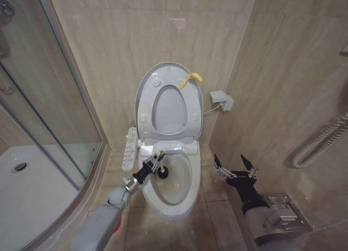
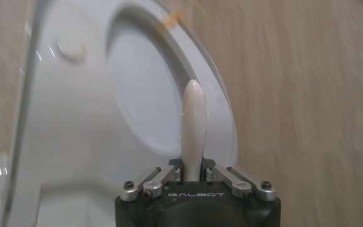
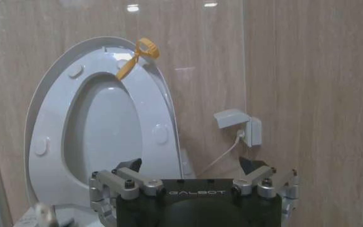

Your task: Open the toilet lid, clean the toilet bowl with a toilet brush, close the toilet lid, and flush.

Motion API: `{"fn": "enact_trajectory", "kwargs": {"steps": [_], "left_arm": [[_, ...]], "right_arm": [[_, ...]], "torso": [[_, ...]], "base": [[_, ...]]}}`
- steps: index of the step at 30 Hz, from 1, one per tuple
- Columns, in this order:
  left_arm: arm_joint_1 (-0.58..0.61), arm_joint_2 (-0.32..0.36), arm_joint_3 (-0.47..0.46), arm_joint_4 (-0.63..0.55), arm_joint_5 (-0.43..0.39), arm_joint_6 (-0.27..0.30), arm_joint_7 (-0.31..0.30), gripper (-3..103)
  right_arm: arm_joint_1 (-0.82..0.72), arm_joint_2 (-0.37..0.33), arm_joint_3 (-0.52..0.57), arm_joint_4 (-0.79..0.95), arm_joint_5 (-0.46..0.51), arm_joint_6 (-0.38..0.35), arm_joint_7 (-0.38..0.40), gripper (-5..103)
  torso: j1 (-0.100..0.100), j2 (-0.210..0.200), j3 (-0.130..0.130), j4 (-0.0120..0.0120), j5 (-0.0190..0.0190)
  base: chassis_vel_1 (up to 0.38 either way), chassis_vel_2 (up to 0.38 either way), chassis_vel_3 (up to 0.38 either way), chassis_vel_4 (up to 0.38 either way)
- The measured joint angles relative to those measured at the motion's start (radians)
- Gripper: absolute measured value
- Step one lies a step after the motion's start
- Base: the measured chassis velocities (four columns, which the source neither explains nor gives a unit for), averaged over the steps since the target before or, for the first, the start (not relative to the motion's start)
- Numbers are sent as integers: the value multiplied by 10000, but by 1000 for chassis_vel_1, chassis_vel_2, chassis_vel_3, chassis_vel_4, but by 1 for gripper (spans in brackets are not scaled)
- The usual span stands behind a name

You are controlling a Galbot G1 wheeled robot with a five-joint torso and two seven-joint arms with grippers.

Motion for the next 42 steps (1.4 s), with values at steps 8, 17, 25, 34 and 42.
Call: {"fn": "enact_trajectory", "kwargs": {"steps": [8, 17, 25, 34, 42], "left_arm": [[802, 409, -254, -1952, -1498, 532, -777, 17], [2025, 1139, -714, -4298, -2639, 1021, -1367, 17], [4055, 1840, -1788, -6136, -2486, 1076, -1343, 17], [5658, 2081, -3234, -7517, -2204, 937, -1196, 17], [7571, 1719, -5012, -9331, -1107, 909, -2548, 17]], "right_arm": [[0, 0, 0, 0, 0, 0, 0, 100], [0, 0, 0, 0, 0, 0, 1, 100], [0, 0, 0, 0, 0, 0, 0, 100], [0, 0, 0, 0, 0, 0, 0, 100], [1, 1, 0, 0, 0, 0, 0, 100]], "torso": [[0, 0, 0, 2, 0], [-1, 0, -1, 0, 0], [-1, 1, -1, 2, -1], [-1, 1, -1, 1, -1], [-1, 1, -1, -3, 1]], "base": [[0, 0, 0, 0], [0, 0, 0, 0], [0, 0, 0, 0], [0, 0, 0, 0], [0, 0, 0, 0]]}}
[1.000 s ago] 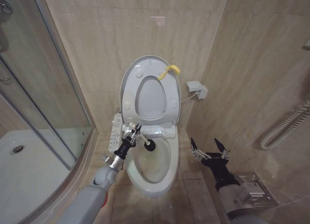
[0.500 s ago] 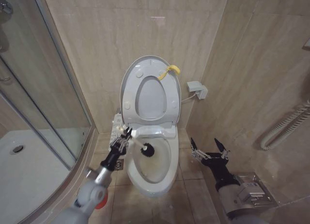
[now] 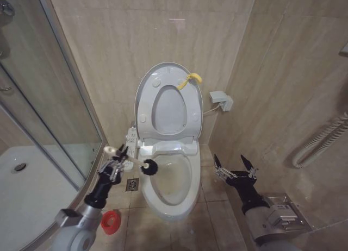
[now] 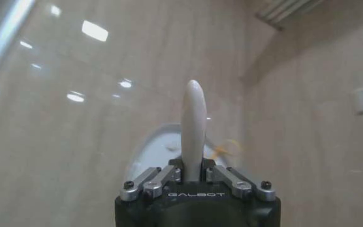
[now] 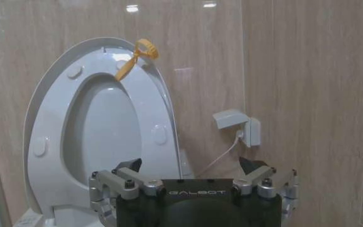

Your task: Open the toilet lid, clean the toilet bowl with a toilet brush, close the toilet lid, and flush.

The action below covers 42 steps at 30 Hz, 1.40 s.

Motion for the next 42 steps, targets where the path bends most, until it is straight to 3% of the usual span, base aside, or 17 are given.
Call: {"fn": "enact_trajectory", "kwargs": {"steps": [3, 8, 10, 16, 19, 20, 23, 25, 27, 28, 31, 32, 35, 42], "left_arm": [[1271, -495, -756, -661, 673, 60, -918, 17], [2601, -1105, -1329, -1051, 1615, -7, -1669, 17], [3015, -1302, -1270, -833, 2149, -90, -2083, 17], [3138, -1492, -1292, 314, 2654, -563, -2384, 17], [2645, -1482, -1342, 1766, 2586, -1164, -2157, 17], [2645, -1482, -1342, 1766, 2586, -1164, -2157, 17], [1728, -1323, -1179, 3739, 2062, -1694, -1822, 17], [1415, -1251, -1066, 4319, 1860, -1826, -1735, 17], [627, -1034, -719, 5532, 1350, -2097, -1367, 17], [627, -1034, -719, 5532, 1350, -2097, -1367, 17], [-703, -781, -209, 7484, 962, -2573, -584, 17], [-703, -781, -209, 7484, 962, -2573, -584, 17], [-1690, -618, 320, 8942, 519, -2654, 133, 17], [-2779, -703, 801, 10616, 318, -2654, 524, 17]], "right_arm": [[-1, 0, 0, 0, 0, 0, 0, 100], [-1, -1, 0, 0, 0, 0, 0, 100], [-1, -1, -1, 0, 0, 0, -2, 100], [-1, -1, 1, 0, -1, 0, 1, 100], [-1, -1, 0, 0, 0, 0, 0, 100], [-1, -1, 0, 0, 0, 0, 0, 100], [0, 0, 0, 0, 0, 0, 1, 100], [-1, -1, 0, 0, 0, 0, -3, 100], [0, -1, 0, 0, 0, 0, -1, 100], [0, -1, 0, 0, 0, 0, -1, 100], [-1, -1, 1, 0, -1, 0, 2, 100], [-1, -1, 1, 0, -1, 0, 2, 100], [0, -1, 0, 0, 0, 0, 0, 100], [0, -1, 0, 0, 0, 0, 0, 100]], "torso": [[0, 0, 0, 2, 0], [-1, 0, 0, 8, 2], [-1, 1, 0, 6, 4], [0, 0, 0, 5, 2], [1, 0, 1, 5, 0], [1, 0, 1, 5, 0], [0, 0, 1, 3, -2], [1, -1, 1, 5, -4], [1, -1, 2, 6, -2], [1, -1, 2, 6, -2], [1, -1, 2, 0, -3], [1, -1, 2, 0, -3], [2, -2, 2, 3, -2], [2, -1, 2, 4, -2]], "base": [[0, 0, 0, 0], [0, 0, 0, 0], [0, 0, 0, 0], [0, 0, 0, 0], [0, 0, 0, 0], [0, 0, 0, 0], [0, 0, 0, 0], [0, 0, 0, 0], [0, 0, 0, 0], [0, 0, 0, 0], [0, 0, 0, 0], [0, 0, 0, 0], [0, 0, 0, 0], [0, 0, 0, 0]]}}
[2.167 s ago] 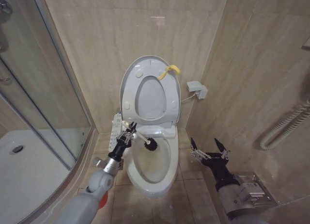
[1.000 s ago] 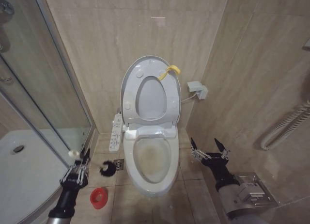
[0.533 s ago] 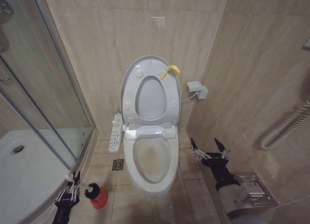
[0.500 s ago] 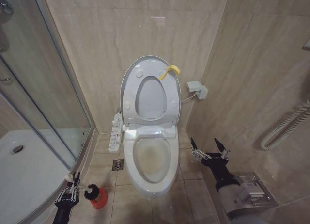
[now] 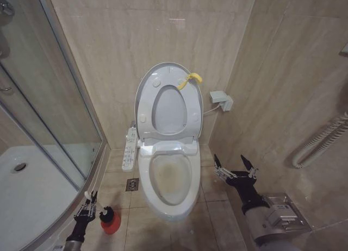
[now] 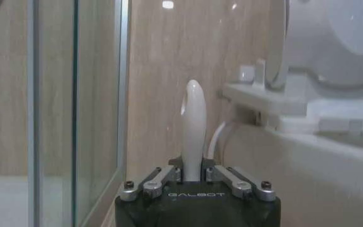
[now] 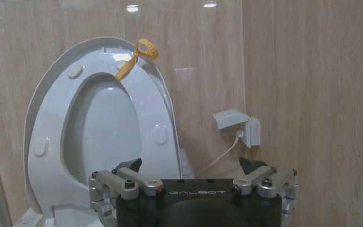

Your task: Open the toilet lid, clean the toilet bowl with a toilet brush, close the toilet lid, and flush.

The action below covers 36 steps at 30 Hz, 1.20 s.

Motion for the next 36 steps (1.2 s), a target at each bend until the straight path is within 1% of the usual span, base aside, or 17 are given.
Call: {"fn": "enact_trajectory", "kwargs": {"steps": [4, 5, 7, 9, 10, 12, 18, 23, 26, 30, 33, 34, 35, 36], "left_arm": [[-606, -13, 175, 1040, -101, 0, 210, 17], [-606, -13, 175, 1040, -101, 0, 210, 17], [-878, -26, 262, 1517, -164, -3, 356, 17], [-987, -45, 292, 1693, -181, -2, 424, 17], [-1335, -143, 403, 2309, -78, -1, 444, 17], [-1605, -251, 488, 2757, 76, 0, 408, 17], [-1718, -401, 562, 2951, 232, 1, 384, 17], [-1909, -495, 672, 3248, 532, 1, 534, 17], [-1975, -611, 710, 3299, 807, -1, 365, 17], [-1876, -652, 732, 3243, 977, -4, 216, 17], [-1666, -659, 719, 3053, 1065, 12, 59, 17], [-1512, -654, 700, 2864, 1130, 14, -98, 30], [-1364, -633, 679, 2664, 1303, 15, -465, 30], [-1215, -613, 634, 2471, 1501, 18, -855, 30]], "right_arm": [[0, 0, 0, 0, 0, 0, 0, 100], [0, 0, 0, 0, 0, 0, 0, 100], [0, 0, 0, 0, 0, 0, 1, 100], [0, 0, 0, 0, 0, 0, 0, 100], [0, 0, 0, 0, 0, 0, 0, 100], [0, 0, 0, 0, 0, 0, 1, 100], [0, 0, 0, 0, 0, 0, 0, 100], [0, 0, 0, 0, 0, 0, 0, 100], [0, 0, 0, 0, 0, 0, 0, 100], [0, 0, 0, 0, 0, 0, 0, 100], [-1, 0, 0, 0, 0, 0, 1, 100], [1, 0, 0, 0, 0, 0, 0, 100], [0, 0, 0, 0, 0, 0, 0, 100], [0, 0, 0, 0, 0, 0, 0, 100]], "torso": [[0, 0, 0, 0, 3], [0, 0, 0, 0, 3], [0, 0, 0, 1, 4], [0, 0, -1, 1, 6], [0, 0, 0, 0, 2], [0, 0, 0, 0, 3], [0, 0, -1, 1, 2], [-1, 0, -1, 1, 3], [-1, 1, -1, 0, 3], [-1, 1, -2, -1, 5], [-1, 1, 0, 0, -4], [-1, 1, 0, 2, -5], [-2, 1, -2, -2, -1], [-2, 1, -1, 0, 2]], "base": [[0, 0, 0, 0], [0, 0, 0, 0], [0, 0, 0, 0], [0, 0, 0, 0], [0, 0, 0, 0], [0, 0, 0, 0], [0, 0, 0, 0], [0, 0, 0, 0], [0, 0, 0, 0], [0, 0, 0, 0], [0, 0, 0, 0], [0, 0, 0, 0], [0, 0, 0, 0], [0, 0, 0, 0]]}}
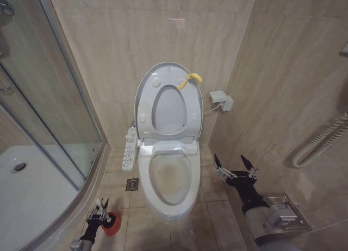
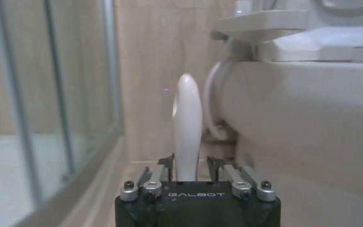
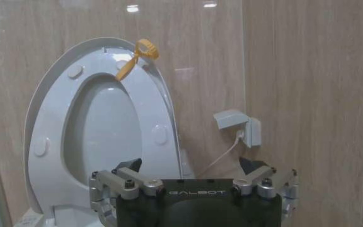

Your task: Open the toilet lid, clean the toilet bowl with a toilet brush, close the toilet lid, and flush.

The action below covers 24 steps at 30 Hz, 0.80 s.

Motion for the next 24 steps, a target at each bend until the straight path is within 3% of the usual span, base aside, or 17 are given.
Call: {"fn": "enact_trajectory", "kwargs": {"steps": [4, 5, 10, 12, 13, 15, 19, 20, 21, 24], "left_arm": [[383, 8, -277, -578, 350, 3, -546, 30], [520, 17, -382, -813, 393, 3, -655, 57], [1338, 159, -659, -2534, 394, 20, -1266, 57], [1846, 258, -832, -3988, 842, 28, -2086, 57], [2061, 306, -898, -4612, 1085, 58, -2421, 85], [2289, 359, -976, -5287, 1354, 187, -2759, 85], [3186, 693, -1205, -8101, 1918, 1024, -3767, 85], [3186, 693, -1205, -8101, 1918, 1024, -3767, 85], [3438, 803, -1206, -8754, 1935, 1338, -4064, 100], [4480, 1119, -1409, -11014, 1944, 2612, -5025, 100]], "right_arm": [[0, 0, 0, 0, 0, 0, 0, 100], [0, 0, 0, 1, 0, 0, 0, 100], [0, 0, 0, 0, 0, 0, 0, 100], [0, 0, 0, 0, 0, 0, 0, 100], [0, 0, 0, 0, 0, 0, 1, 100], [0, 0, 0, 0, 0, 0, 1, 100], [0, 0, 0, 0, 0, 0, 1, 100], [0, 0, 0, 0, 0, 0, 1, 100], [0, 1, 0, 0, 0, 0, 1, 100], [0, 0, 0, 0, 0, 0, 0, 100]], "torso": [[0, 0, 0, -1, -2], [0, 0, 0, -1, -1], [0, 0, 1, 4, -1], [-1, 0, -1, 0, 2], [-1, 0, 0, -1, 1], [0, 0, 0, -1, 0], [0, 0, 0, -3, -1], [0, 0, 0, -3, -1], [0, 0, 0, -3, 2], [0, 0, 0, -2, -1]], "base": [[0, 0, 0, 0], [0, 0, 0, 0], [0, 0, 0, 0], [0, 0, 0, 0], [0, 0, 0, 0], [0, 0, 0, 0], [0, 0, 0, 0], [0, 0, 0, 0], [0, 0, 0, 0], [0, 0, 0, 0]]}}
